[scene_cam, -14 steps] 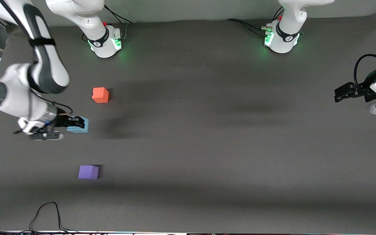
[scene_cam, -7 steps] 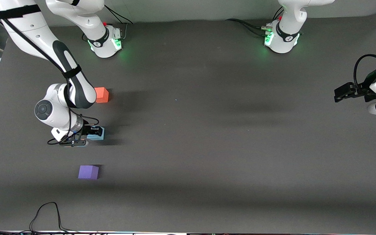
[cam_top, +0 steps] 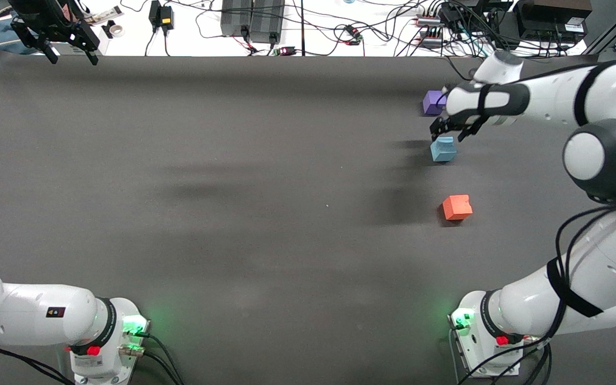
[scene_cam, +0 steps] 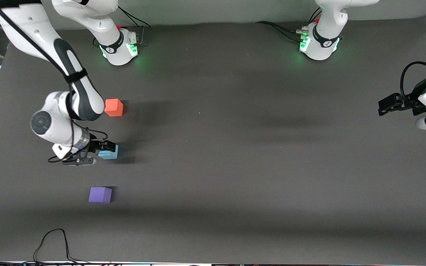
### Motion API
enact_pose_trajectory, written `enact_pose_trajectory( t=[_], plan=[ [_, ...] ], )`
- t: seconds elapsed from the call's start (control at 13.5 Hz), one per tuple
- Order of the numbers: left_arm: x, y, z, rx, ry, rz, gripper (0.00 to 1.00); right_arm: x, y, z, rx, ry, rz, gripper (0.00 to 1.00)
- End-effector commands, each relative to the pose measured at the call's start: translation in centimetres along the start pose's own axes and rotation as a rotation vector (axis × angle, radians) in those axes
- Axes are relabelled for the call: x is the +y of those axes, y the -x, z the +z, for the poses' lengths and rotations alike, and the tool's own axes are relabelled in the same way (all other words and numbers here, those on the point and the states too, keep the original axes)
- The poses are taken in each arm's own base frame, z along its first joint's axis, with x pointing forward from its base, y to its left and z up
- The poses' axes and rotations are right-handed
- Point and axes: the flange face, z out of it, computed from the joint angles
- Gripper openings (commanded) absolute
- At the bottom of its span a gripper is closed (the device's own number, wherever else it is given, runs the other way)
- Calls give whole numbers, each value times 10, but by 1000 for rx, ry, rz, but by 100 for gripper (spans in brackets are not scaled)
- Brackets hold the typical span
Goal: Place blue block between orange and purple blocks
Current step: 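Open the right gripper and withdraw it from the blue block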
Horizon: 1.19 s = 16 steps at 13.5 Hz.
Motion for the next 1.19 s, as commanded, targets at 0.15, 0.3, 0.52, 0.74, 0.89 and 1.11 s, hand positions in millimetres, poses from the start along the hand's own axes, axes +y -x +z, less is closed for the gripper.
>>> enact_pose_trajectory(
  t=[0.15,0.3,0.52,0.74,0.89,1.11],
  plan=[
    [2,2,-4,-4,-10,-9,100,-20,16,-180,34,-42,-64,100],
    [2,2,-4,-4,-10,-9,100,-20,24,-252,32,-52,-83,100],
    [2,2,-4,-6,-10,-11,100,-16,35,-338,-2,-56,-102,100],
    [2,2,-3,-7,-10,-11,100,-12,45,-371,-19,-49,-90,100],
    [2,2,-3,-7,-10,-11,100,-8,42,-363,-35,-52,-66,100],
    [2,2,-2,-9,-10,-10,100,-3,40,-347,-66,-52,-33,100]
  ],
)
